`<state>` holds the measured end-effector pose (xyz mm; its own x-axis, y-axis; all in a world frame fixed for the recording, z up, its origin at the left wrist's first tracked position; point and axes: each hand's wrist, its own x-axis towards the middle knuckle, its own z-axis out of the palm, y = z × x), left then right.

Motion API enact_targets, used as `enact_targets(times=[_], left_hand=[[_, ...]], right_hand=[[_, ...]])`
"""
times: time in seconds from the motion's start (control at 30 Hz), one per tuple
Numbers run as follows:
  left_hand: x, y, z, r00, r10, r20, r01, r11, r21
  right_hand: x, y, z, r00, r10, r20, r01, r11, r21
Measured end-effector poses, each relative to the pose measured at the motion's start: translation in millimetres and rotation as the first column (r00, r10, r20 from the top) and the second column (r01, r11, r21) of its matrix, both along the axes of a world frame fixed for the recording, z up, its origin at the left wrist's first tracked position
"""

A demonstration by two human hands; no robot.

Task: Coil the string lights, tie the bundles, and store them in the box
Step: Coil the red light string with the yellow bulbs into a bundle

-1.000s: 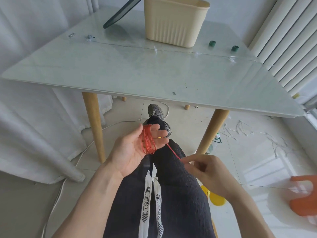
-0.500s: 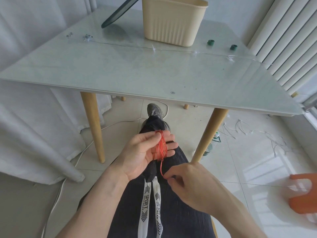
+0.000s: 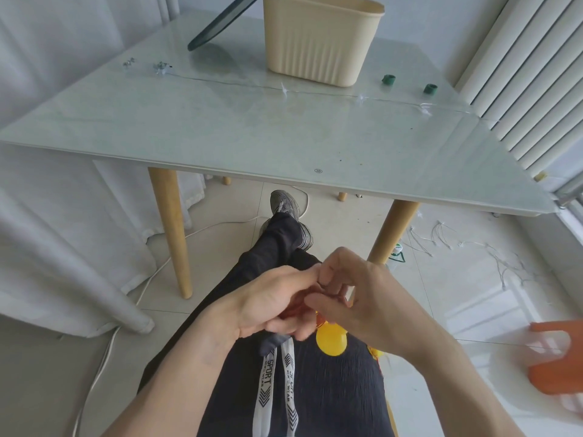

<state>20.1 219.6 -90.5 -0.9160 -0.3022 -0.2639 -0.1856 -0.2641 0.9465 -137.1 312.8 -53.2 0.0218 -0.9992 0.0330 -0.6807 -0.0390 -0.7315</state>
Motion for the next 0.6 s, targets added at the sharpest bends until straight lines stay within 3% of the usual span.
enact_targets(times=[0.13, 0.23, 0.33, 0.47, 0.6], left_hand=[[7, -9, -8, 0.994, -0.081, 0.071, 0.083, 0.996, -0.017], [12, -10, -12, 0.993, -0.066, 0.102, 0.07, 0.997, -0.034], [15, -12, -18, 0.995, 0.075, 0.062, -0.076, 0.997, 0.023], [19, -22, -17, 0.938, 0.342, -0.058, -0.318, 0.915, 0.248], [22, -28, -16, 0.873, 0.486, -0.041, -0.447, 0.831, 0.332]], right_hand=[[-4, -1, -9, 0.995, 0.05, 0.085, -0.06, 0.991, 0.116], [-8, 4, -22, 0.983, -0.001, 0.185, -0.035, 0.982, 0.187], [-11, 9, -30, 0.961, -0.039, 0.275, -0.012, 0.983, 0.181], [-24, 16, -39, 0.986, -0.108, 0.126, 0.068, 0.955, 0.288], [-38, 18, -42, 0.949, -0.308, 0.067, 0.275, 0.914, 0.298]])
